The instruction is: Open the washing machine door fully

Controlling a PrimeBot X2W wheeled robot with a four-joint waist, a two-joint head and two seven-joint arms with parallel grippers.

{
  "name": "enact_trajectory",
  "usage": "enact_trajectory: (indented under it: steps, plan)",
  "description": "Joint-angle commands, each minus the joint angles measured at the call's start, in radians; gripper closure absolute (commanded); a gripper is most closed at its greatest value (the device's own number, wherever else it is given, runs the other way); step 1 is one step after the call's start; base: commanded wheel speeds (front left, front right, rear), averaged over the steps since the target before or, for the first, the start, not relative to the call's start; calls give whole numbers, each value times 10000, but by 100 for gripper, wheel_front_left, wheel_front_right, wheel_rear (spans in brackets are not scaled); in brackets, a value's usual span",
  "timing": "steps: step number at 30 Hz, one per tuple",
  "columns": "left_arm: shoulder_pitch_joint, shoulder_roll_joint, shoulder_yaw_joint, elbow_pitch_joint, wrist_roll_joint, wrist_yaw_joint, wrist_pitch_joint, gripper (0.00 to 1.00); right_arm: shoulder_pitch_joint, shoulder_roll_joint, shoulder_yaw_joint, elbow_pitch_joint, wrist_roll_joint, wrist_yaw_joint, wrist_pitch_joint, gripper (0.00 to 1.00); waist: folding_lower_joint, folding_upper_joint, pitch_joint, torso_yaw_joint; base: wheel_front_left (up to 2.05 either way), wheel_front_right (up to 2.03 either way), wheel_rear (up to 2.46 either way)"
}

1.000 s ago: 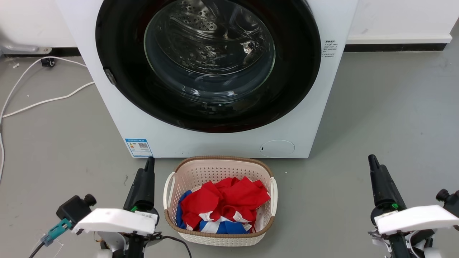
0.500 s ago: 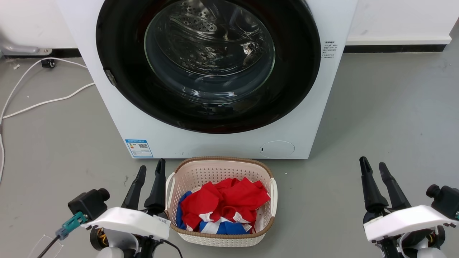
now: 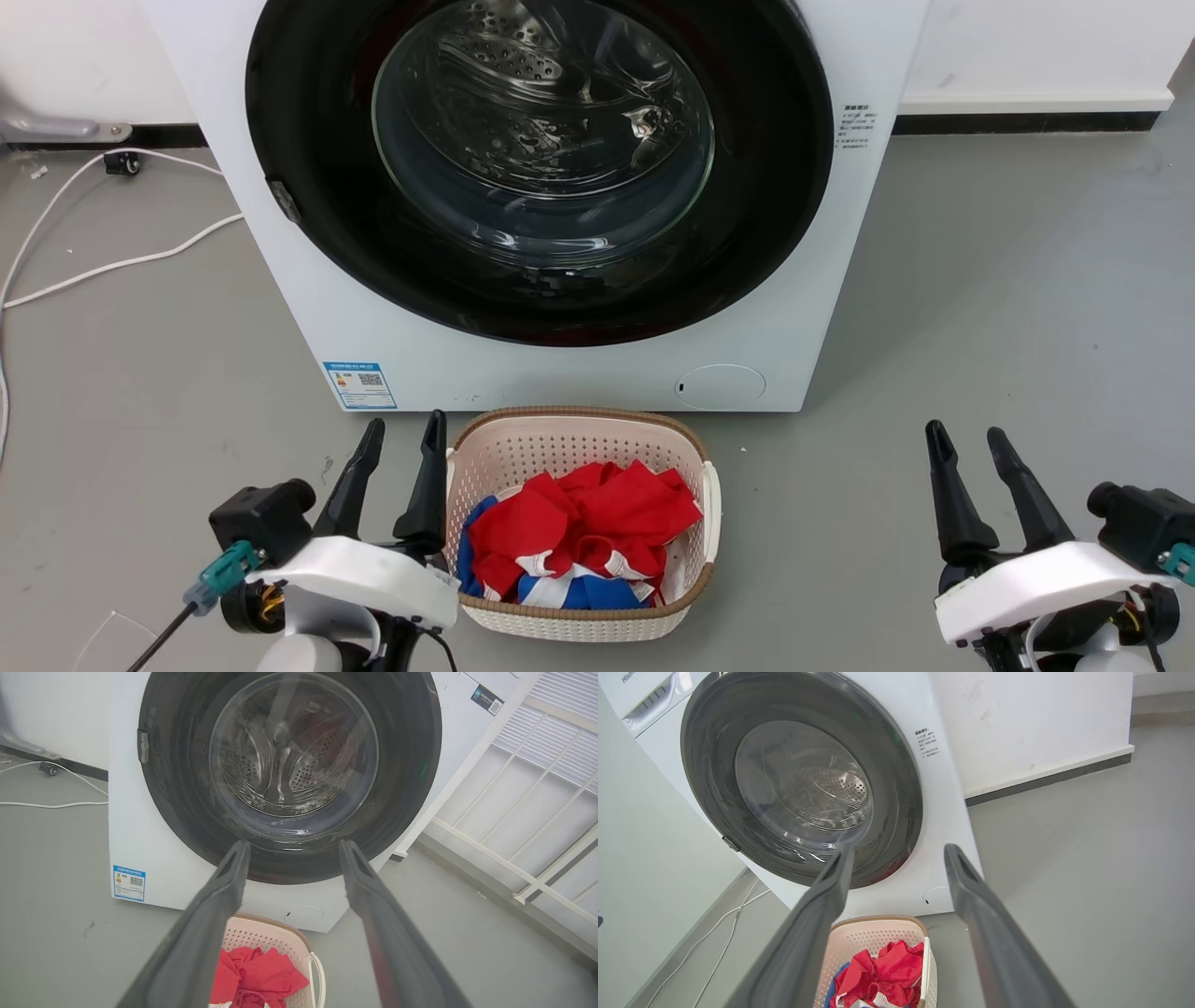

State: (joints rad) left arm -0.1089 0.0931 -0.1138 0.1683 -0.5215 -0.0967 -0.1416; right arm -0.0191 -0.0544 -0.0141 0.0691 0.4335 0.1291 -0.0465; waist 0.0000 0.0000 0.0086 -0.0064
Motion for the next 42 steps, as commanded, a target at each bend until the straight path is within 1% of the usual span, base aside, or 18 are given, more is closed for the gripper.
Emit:
enact_trajectory:
  steps: [1, 19, 29, 42]
  plan:
    - [-233, 113, -64, -52, 374, 29, -117, 0, -22, 15, 23, -163, -405, 15, -50, 0, 0, 0, -10, -7, 0, 0, 0]
    - [-193, 276, -415, 131, 1999, 201, -523, 0, 124, 30, 64, -288, -1878, 19, -170, 0, 0, 0, -45, -28, 0, 0, 0]
    - [-249, 295, -530, 290, 2748, 249, -742, 0, 184, 36, 74, -357, -2696, 20, -245, 0, 0, 0, -43, -52, 0, 0, 0]
    - [-225, 275, -492, 416, 3575, 254, -992, 0, 350, 45, 150, -543, -3445, 23, -366, 0, 0, 0, -62, -88, 0, 0, 0]
